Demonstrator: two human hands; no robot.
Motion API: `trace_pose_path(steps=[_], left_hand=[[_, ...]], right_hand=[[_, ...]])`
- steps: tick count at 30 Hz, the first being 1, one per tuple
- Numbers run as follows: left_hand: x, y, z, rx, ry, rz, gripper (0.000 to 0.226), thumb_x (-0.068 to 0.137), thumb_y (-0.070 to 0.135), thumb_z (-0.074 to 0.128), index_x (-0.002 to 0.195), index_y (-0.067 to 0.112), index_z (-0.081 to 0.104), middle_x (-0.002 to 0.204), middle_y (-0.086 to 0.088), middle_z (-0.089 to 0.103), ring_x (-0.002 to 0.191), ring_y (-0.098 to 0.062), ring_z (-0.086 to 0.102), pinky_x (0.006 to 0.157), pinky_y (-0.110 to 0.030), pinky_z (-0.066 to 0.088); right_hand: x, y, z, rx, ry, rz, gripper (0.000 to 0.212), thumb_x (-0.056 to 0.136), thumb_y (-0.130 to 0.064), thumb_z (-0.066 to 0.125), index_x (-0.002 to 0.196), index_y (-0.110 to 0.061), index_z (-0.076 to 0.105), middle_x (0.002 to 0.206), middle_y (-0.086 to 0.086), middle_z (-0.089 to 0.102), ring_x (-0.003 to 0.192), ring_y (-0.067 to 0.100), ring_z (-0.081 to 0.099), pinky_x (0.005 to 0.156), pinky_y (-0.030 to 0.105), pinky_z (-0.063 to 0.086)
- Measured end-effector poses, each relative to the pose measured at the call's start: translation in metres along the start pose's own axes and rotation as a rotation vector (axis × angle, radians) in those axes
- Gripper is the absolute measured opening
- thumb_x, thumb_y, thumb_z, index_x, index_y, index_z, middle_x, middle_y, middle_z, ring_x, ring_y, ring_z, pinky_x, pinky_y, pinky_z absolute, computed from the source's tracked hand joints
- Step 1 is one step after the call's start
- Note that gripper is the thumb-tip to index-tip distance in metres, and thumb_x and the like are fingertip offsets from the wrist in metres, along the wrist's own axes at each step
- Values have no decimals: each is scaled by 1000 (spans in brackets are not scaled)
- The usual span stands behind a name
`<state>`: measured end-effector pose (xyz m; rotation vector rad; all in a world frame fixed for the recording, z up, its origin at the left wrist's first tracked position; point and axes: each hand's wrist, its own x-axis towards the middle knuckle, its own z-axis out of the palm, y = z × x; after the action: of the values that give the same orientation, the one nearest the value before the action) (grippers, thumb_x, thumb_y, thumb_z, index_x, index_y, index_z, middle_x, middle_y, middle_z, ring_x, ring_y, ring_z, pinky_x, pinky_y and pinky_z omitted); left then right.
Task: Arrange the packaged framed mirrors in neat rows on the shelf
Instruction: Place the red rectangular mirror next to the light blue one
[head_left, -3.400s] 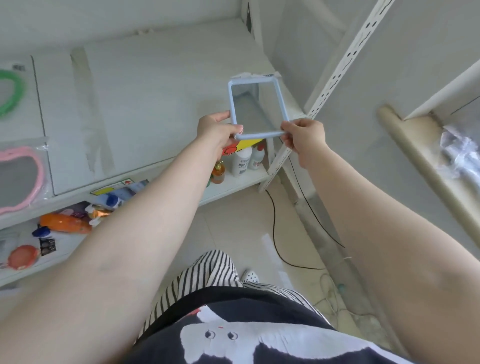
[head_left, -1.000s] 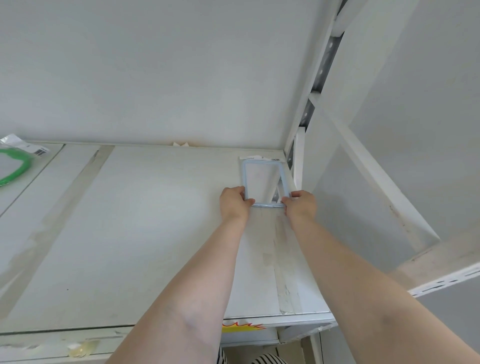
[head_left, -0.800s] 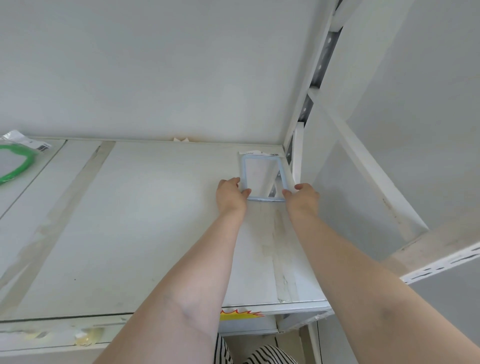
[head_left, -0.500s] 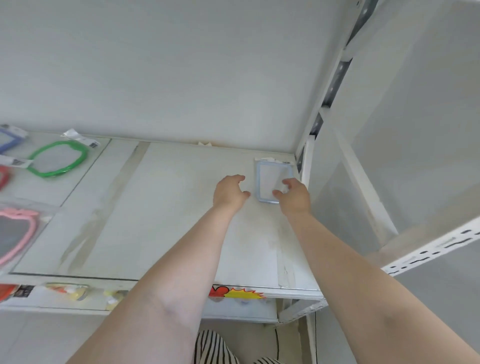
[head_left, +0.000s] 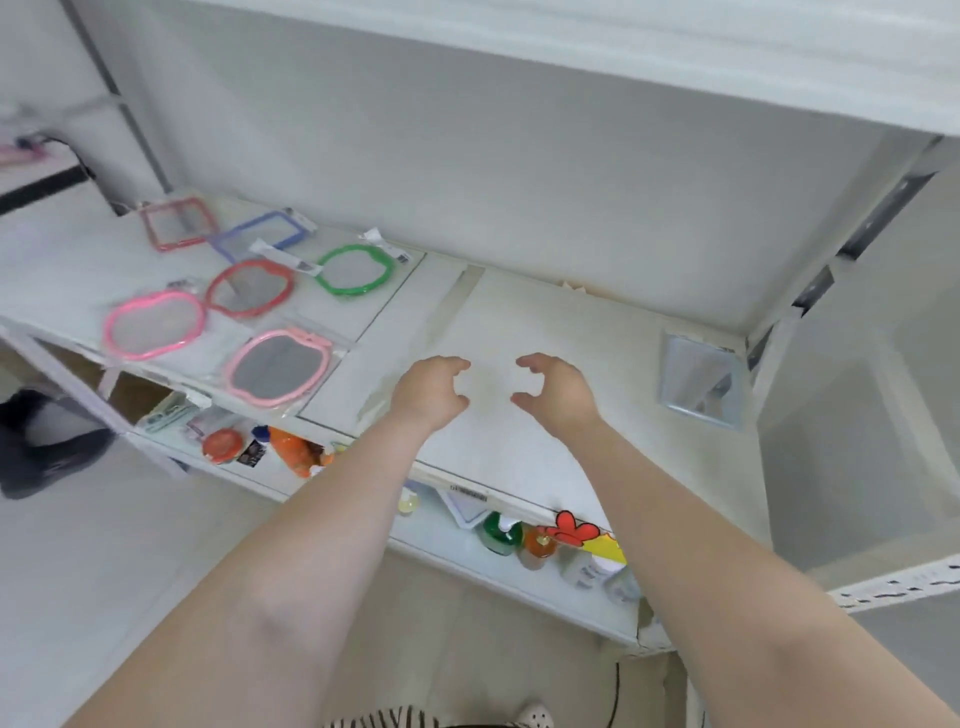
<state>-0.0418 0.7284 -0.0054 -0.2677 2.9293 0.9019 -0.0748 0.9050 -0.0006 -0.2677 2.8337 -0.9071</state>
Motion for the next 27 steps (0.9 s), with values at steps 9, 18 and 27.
trace_pose_path(steps=[9,18,27], left_hand=[[-67,-168,-107,117,39,-63,59,83,13,62,140,20,47,141,-4,54,129,-25,51,103,-33,43],[-97,-298,-204,112,156,-166,57,81,15,63,136,23,51,139,-2,56,129,-24,51,103,-36,45],[-57,-367,-247,118,169,-191,59,82,12,64,139,21,48,139,-3,56,126,-25,53,101,-36,46]], right_hand=[[-25,-149,113,-70,-83,-114,48,83,-24,68,129,-24,55,126,5,60,112,29,57,92,39,50],[-24,-282,202,-150,-144,-215,53,82,-25,67,133,-25,54,132,-1,59,122,20,54,99,30,44],[32,-359,255,-224,-176,-321,51,84,-22,66,133,-25,53,128,1,62,116,21,57,94,32,48]])
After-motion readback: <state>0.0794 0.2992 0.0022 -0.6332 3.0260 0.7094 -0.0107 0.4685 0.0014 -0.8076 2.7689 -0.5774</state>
